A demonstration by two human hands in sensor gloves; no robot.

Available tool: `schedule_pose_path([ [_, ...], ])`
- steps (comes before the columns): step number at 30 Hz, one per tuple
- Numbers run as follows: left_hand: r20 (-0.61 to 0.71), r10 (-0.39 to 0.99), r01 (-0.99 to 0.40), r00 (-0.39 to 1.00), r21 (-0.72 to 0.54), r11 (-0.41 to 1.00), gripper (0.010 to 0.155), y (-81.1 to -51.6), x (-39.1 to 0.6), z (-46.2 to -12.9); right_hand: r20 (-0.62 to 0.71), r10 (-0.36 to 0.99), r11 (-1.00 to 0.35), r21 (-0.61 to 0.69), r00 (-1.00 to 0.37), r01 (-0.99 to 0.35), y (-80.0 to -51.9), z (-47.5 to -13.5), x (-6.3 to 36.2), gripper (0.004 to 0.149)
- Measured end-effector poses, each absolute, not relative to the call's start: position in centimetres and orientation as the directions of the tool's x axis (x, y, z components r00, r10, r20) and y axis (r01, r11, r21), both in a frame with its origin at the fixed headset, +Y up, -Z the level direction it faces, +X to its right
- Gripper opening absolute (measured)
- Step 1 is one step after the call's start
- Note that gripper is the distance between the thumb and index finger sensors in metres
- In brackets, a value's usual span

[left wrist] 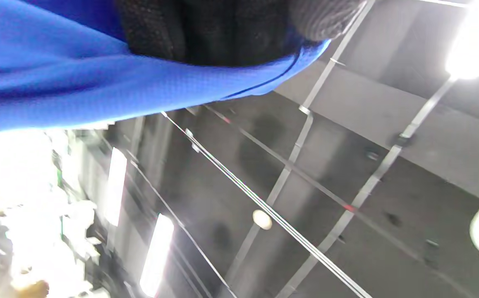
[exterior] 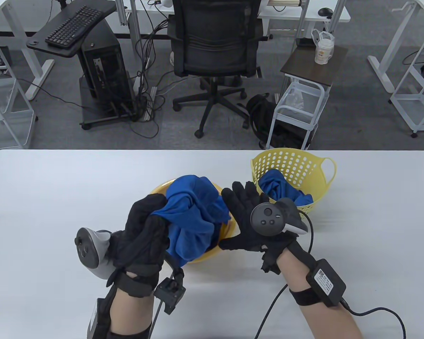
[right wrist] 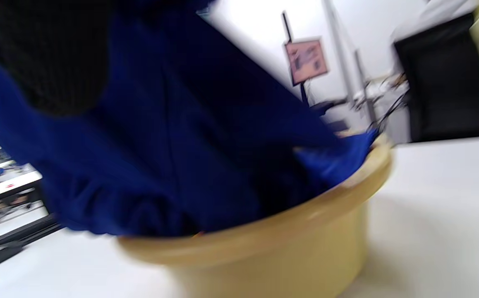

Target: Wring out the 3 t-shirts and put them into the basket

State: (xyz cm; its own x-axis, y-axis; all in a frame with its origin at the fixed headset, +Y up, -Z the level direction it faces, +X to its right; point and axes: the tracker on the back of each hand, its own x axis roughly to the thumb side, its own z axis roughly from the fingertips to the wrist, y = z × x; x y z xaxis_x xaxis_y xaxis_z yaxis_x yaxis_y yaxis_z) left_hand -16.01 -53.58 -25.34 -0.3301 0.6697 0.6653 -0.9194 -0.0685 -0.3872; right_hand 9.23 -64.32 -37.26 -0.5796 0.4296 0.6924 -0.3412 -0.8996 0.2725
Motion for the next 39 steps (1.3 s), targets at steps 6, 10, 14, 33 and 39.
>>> schedule_pose_path([
  [6,0.68,0.585,-0.838,-0.442,-0.545,0.0,0.044,-52.1,-13.1,-22.0,0.727,0.603,-0.778,0.446,-0.328,-0.443,-67.8,-34.4,3.4,0.128],
  [10,0.631,0.587,-0.777,-0.507,-0.629,0.005,0.043,-52.0,-11.8,-21.4,0.757,0.581,-0.746,0.348,-0.299,-0.567,-68.4,-32.3,1.3,0.097],
  [14,0.607,0.578,-0.749,-0.545,-0.662,-0.011,0.044,-51.7,-11.8,-20.5,0.76,0.594,-0.672,0.289,-0.263,-0.682,-67.2,-32.8,2.4,0.043],
  [33,0.38,0.809,-0.89,0.449,0.107,0.443,0.09,-58.1,-15.9,-30.4,0.202,0.976,0.043,0.172,0.078,-0.984,-60.8,-38.0,18.4,0.043],
  [39,0.271,0.582,-0.534,0.767,-0.235,0.812,0.129,-62.9,-10.0,-33.7,0.245,0.909,0.27,0.269,0.337,-0.925,-59.9,-36.4,16.8,0.044],
])
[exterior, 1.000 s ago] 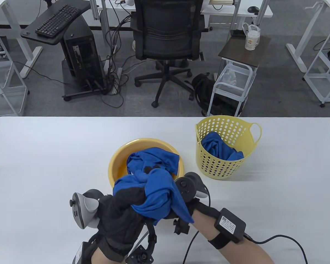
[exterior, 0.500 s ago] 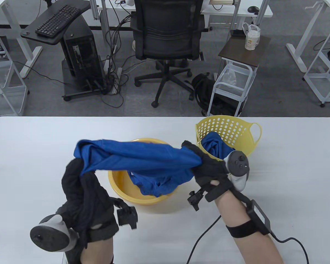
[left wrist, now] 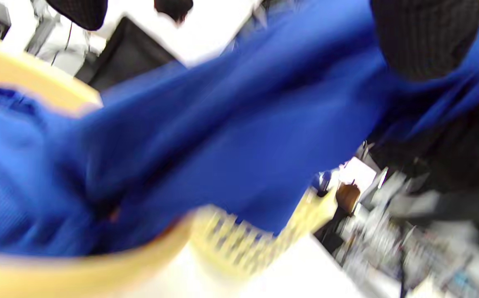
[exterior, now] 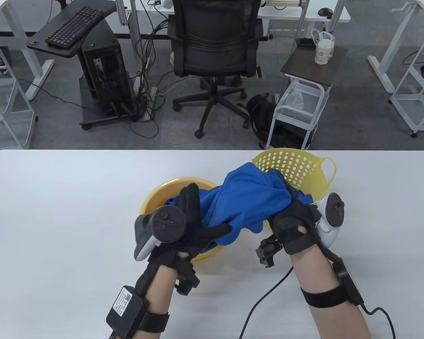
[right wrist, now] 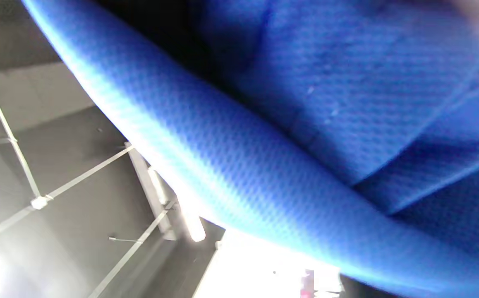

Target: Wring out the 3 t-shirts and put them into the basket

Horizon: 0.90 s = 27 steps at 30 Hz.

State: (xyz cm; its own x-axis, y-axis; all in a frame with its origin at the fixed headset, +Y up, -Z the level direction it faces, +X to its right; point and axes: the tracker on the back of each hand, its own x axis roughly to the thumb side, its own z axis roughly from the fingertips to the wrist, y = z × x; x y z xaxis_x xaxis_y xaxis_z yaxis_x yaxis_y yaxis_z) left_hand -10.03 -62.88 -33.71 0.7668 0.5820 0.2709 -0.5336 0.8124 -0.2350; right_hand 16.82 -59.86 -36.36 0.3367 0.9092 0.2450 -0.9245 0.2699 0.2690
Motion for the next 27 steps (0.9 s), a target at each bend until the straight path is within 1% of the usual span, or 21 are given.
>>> schedule_pose_path([
  [1,0.262,0.572,-0.504,0.777,-0.286,0.815,0.131,-63.6,-9.4,-34.1,0.225,0.883,0.334,0.315,0.412,-0.888,-59.7,-35.9,16.5,0.044],
  [3,0.278,0.589,-0.526,0.759,-0.272,0.806,0.131,-64.3,-9.0,-34.4,0.177,0.834,0.427,0.393,0.523,-0.814,-59.5,-35.4,15.7,0.044],
  [5,0.303,0.657,-0.612,0.69,-0.239,0.754,0.12,-64.8,-8.9,-34.6,0.115,0.809,0.465,0.475,0.576,-0.747,-59.6,-34.7,14.5,0.045],
  [6,0.323,0.722,-0.676,0.612,-0.261,0.689,0.111,-65.0,-9.0,-34.7,0.112,0.809,0.46,0.49,0.577,-0.741,-59.7,-34.3,13.9,0.045],
  [8,0.336,0.832,-0.797,0.442,-0.279,0.536,0.069,-65.1,-9.3,-34.8,0.131,0.804,0.443,0.519,0.58,-0.731,-59.6,-34.0,13.2,0.045],
  [9,0.314,0.877,-0.856,0.365,-0.259,0.448,0.055,-65.1,-9.6,-34.8,0.167,0.793,0.434,0.52,0.586,-0.735,-59.4,-33.8,13.1,0.045],
  [10,0.299,0.922,-0.915,0.248,-0.239,0.324,0.05,-65.2,-10.0,-34.8,0.233,0.781,0.418,0.495,0.58,-0.762,-59.1,-33.6,13.2,0.046],
  [11,0.291,0.941,-0.94,0.175,-0.235,0.247,0.049,-65.1,-10.3,-34.8,0.278,0.782,0.399,0.465,0.558,-0.79,-58.9,-33.5,13.5,0.046],
  [13,0.227,0.973,-0.962,-0.043,-0.274,0.021,0.05,-64.9,-11.6,-34.8,0.381,0.818,0.311,0.338,0.432,-0.888,-58.6,-33.2,14.3,0.047],
  [15,0.222,0.958,-0.95,-0.181,-0.291,-0.112,0.051,-64.5,-12.4,-34.6,0.424,0.852,0.218,0.243,0.306,-0.945,-58.9,-33.5,14.6,0.05],
  [16,0.234,0.946,-0.942,-0.223,-0.303,-0.147,0.052,-64.1,-12.6,-34.4,0.399,0.883,0.165,0.227,0.246,-0.96,-59.4,-33.8,14.4,0.052],
  [17,0.249,0.935,-0.932,-0.254,-0.32,-0.168,0.052,-63.9,-12.7,-34.3,0.372,0.902,0.14,0.228,0.219,-0.964,-59.9,-34.0,14.1,0.058],
  [19,0.271,0.886,-0.882,-0.376,-0.397,-0.254,0.053,-63.4,-12.6,-34.1,0.27,0.942,0.117,0.291,0.199,-0.949,-61.4,-34.9,13.0,0.086],
  [20,0.259,0.856,-0.838,-0.448,-0.455,-0.301,0.054,-63.2,-12.2,-33.9,0.167,0.969,0.112,0.368,0.184,-0.923,-62.5,-35.4,12.2,0.095],
  [21,0.228,0.833,-0.785,-0.505,-0.523,-0.333,0.056,-63.0,-11.7,-33.8,0.071,0.983,0.121,0.454,0.171,-0.883,-63.5,-35.8,11.6,0.101],
  [22,0.197,0.822,-0.744,-0.535,-0.571,-0.348,0.057,-63.0,-11.3,-33.7,0.018,0.982,0.151,0.522,0.188,-0.84,-64.2,-36.1,11.1,0.106],
  [23,0.157,0.816,-0.702,-0.556,-0.615,-0.36,0.058,-63.2,-10.6,-33.6,-0.058,0.965,0.236,0.613,0.255,-0.754,-65.2,-36.4,10.3,0.108],
  [24,0.142,0.825,-0.699,-0.546,-0.62,-0.356,0.058,-63.5,-10.2,-33.6,-0.143,0.933,0.338,0.664,0.33,-0.667,-65.7,-36.6,9.9,0.109],
  [25,0.143,0.834,-0.706,-0.534,-0.618,-0.346,0.058,-63.6,-10.1,-33.6,-0.179,0.916,0.381,0.671,0.36,-0.636,-65.7,-36.6,9.8,0.107],
  [26,0.171,0.863,-0.728,-0.475,-0.628,-0.276,0.058,-63.7,-9.7,-33.6,-0.194,0.897,0.418,0.665,0.397,-0.619,-65.8,-36.8,9.7,0.102],
  [27,0.189,0.887,-0.746,-0.422,-0.628,-0.222,0.058,-63.6,-9.7,-33.5,-0.17,0.892,0.419,0.656,0.418,-0.627,-65.7,-36.9,9.8,0.098],
])
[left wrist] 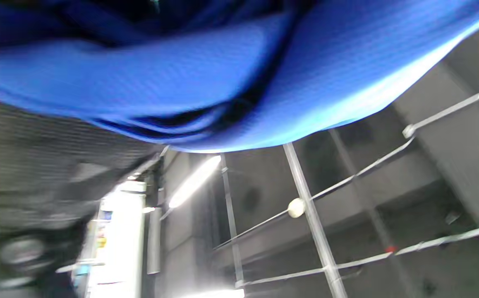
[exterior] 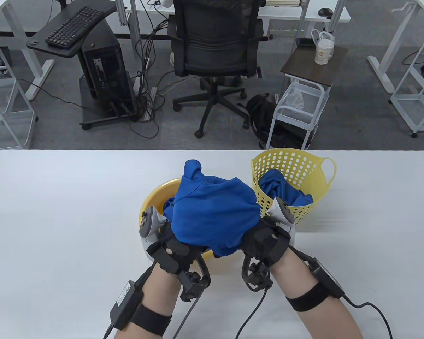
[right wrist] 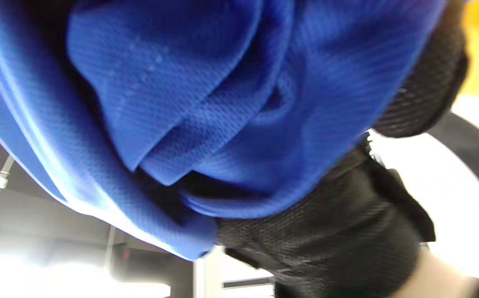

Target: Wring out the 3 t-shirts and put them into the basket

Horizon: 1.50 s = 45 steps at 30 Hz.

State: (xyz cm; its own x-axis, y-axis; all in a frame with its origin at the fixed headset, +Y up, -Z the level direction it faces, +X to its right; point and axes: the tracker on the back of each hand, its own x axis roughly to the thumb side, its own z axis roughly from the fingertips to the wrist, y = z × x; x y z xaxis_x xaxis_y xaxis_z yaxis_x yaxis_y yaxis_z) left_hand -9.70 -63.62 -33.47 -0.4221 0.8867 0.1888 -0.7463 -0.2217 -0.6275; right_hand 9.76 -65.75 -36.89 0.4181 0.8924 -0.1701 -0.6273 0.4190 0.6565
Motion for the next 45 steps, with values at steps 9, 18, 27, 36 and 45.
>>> schedule_pose_path([
  [9,0.313,0.95,-0.905,0.012,-0.4,0.143,0.068,-62.7,-11.4,-33.3,-0.017,0.845,0.47,0.502,0.535,-0.727,-63.1,-37.3,12.9,0.049],
  [18,0.069,0.992,-0.752,0.102,-0.648,0.122,0.09,-65.6,-13.3,-35.7,0.362,0.844,0.362,0.161,0.396,-0.918,-60.6,-37.4,18.8,0.047],
  [27,-0.092,0.948,-0.651,-0.304,-0.707,-0.277,0.092,-65.3,-12.7,-35.3,0.74,0.66,-0.113,0.266,0.128,-0.957,-58.5,-34.9,15.2,0.047],
  [36,-0.132,0.872,-0.454,-0.472,-0.811,-0.368,0.117,-65.8,-10.4,-34.9,0.902,0.412,-0.473,0.33,0.127,-0.817,-57.5,-30.8,10.8,0.045],
  [45,0.14,0.84,-0.703,-0.525,-0.627,-0.335,0.058,-62.9,-13.8,-34.4,0.864,0.497,-0.291,0.251,0.078,-0.923,-57.5,-32.3,12.9,0.043],
])
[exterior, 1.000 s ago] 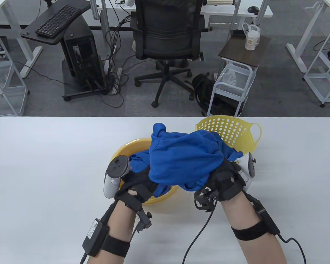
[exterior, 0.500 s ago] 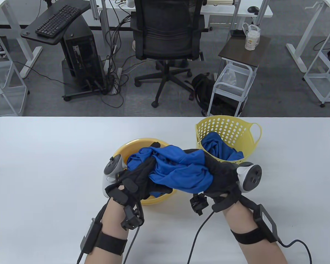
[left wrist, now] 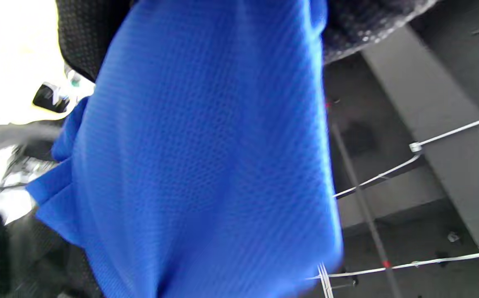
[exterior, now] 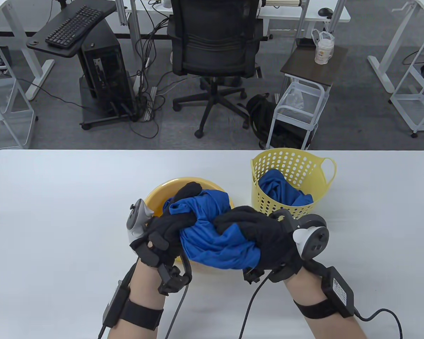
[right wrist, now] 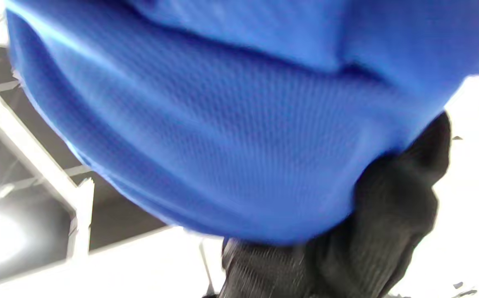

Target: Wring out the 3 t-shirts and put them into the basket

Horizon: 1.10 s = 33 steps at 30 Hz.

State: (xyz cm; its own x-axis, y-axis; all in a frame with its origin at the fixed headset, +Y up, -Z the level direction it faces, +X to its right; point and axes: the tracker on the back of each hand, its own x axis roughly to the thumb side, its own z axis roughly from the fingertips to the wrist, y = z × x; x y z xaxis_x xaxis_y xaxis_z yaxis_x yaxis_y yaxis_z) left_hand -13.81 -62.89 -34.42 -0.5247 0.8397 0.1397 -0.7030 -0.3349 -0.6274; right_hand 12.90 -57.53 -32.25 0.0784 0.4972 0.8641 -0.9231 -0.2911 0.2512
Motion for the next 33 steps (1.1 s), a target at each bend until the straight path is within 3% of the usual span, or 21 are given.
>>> schedule_pose_path([
  [2,0.201,0.834,-0.696,-0.514,-0.666,-0.268,0.055,-62.1,-13.9,-34.1,0.787,0.614,-0.228,0.241,0.053,-0.943,-58.5,-33.7,13.4,0.047],
  [4,0.232,0.831,-0.704,-0.506,-0.667,-0.242,0.052,-61.6,-13.5,-33.8,0.603,0.777,-0.116,0.416,0.178,-0.902,-59.9,-35.2,13.0,0.046],
  [5,0.248,0.829,-0.71,-0.502,-0.666,-0.23,0.052,-61.6,-13.2,-33.7,0.439,0.853,0.0,0.541,0.282,-0.841,-60.7,-35.7,12.5,0.046],
  [7,0.236,0.831,-0.68,-0.504,-0.701,-0.214,0.051,-61.4,-12.9,-33.6,0.128,0.91,0.213,0.674,0.395,-0.708,-62.2,-36.1,11.7,0.047],
  [9,0.265,0.865,-0.696,-0.426,-0.707,-0.127,0.051,-60.9,-13.2,-33.5,0.016,0.921,0.274,0.683,0.39,-0.677,-62.7,-36.3,11.5,0.045],
  [11,0.341,0.893,-0.718,-0.292,-0.696,0.031,0.051,-60.4,-13.4,-33.2,0.055,0.947,0.198,0.675,0.317,-0.71,-63.0,-36.8,12.0,0.045],
  [16,0.441,0.896,-0.719,-0.054,-0.64,0.272,0.052,-59.6,-12.4,-32.0,0.007,0.966,0.198,0.622,0.259,-0.757,-63.5,-38.1,13.8,0.044],
  [20,0.472,0.879,-0.789,0.061,-0.517,0.333,0.061,-59.4,-11.2,-31.2,0.013,0.978,0.161,0.581,0.207,-0.798,-63.9,-38.9,14.9,0.044],
  [23,0.535,0.805,-0.856,0.257,-0.26,0.446,0.053,-59.1,-10.3,-30.3,0.048,0.989,0.092,0.537,0.139,-0.838,-63.8,-39.0,15.3,0.044],
  [26,0.622,0.553,-0.748,0.554,0.081,0.658,0.052,-58.3,-9.3,-29.1,0.065,0.995,0.037,0.504,0.081,-0.863,-63.7,-39.1,15.5,0.044],
  [28,0.624,0.31,-0.574,0.717,0.276,0.771,0.071,-58.3,-8.0,-28.3,0.067,0.995,0.033,0.475,0.074,-0.88,-63.8,-39.2,15.7,0.044],
  [30,0.587,0.185,-0.447,0.788,0.34,0.827,0.112,-58.9,-6.6,-27.9,0.083,0.995,0.014,0.433,0.056,-0.901,-63.5,-39.2,15.9,0.044],
  [33,0.521,0.039,-0.303,0.853,0.432,0.849,0.12,-59.8,-5.2,-27.8,0.138,0.99,-0.089,0.375,-0.04,-0.923,-62.9,-38.8,16.2,0.044],
])
